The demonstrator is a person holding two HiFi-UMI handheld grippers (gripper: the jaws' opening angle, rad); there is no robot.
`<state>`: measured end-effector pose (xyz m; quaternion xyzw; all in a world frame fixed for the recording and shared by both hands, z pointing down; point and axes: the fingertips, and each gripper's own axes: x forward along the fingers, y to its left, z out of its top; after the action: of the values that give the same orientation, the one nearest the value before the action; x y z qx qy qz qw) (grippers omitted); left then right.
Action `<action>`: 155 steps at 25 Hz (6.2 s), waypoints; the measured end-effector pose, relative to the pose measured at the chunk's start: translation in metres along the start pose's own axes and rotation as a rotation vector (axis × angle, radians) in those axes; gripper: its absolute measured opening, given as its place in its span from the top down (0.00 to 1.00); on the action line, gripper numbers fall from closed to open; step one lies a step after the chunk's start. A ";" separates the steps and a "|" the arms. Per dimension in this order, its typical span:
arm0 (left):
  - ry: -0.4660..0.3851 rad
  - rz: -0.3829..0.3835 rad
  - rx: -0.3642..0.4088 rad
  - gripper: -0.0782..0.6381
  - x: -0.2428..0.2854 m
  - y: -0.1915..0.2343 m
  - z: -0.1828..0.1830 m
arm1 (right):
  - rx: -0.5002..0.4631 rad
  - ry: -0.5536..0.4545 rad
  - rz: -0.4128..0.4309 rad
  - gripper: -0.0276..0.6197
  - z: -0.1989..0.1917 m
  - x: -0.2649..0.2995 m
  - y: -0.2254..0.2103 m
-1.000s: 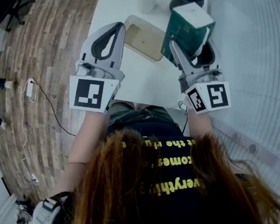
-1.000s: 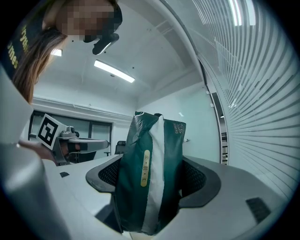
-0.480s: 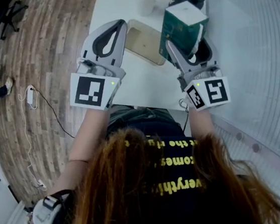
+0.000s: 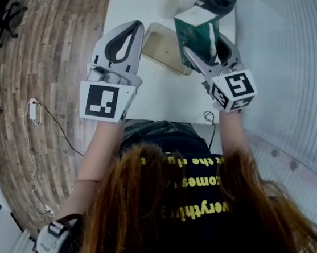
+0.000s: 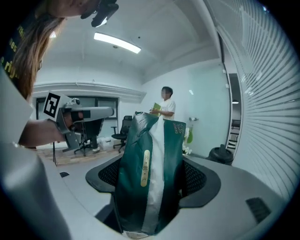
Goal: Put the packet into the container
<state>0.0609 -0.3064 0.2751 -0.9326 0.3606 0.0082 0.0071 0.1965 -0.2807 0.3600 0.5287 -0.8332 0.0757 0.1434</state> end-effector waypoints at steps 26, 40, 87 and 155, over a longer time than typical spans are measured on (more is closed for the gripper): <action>0.016 0.093 -0.013 0.89 -0.042 0.029 -0.004 | -0.414 0.547 0.376 0.40 -0.118 0.075 0.045; 0.044 0.201 -0.020 0.89 -0.077 0.045 -0.010 | -0.467 0.730 0.402 0.40 -0.192 0.108 0.045; 0.026 0.193 0.000 0.89 -0.095 0.030 0.002 | -0.289 0.651 0.351 0.84 -0.155 0.090 0.058; 0.009 0.078 0.009 0.89 -0.061 0.008 0.003 | 0.029 -0.240 -0.001 0.93 0.083 -0.037 0.046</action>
<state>0.0102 -0.2712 0.2736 -0.9178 0.3969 0.0025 0.0095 0.1572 -0.2520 0.2710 0.5363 -0.8430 0.0241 0.0352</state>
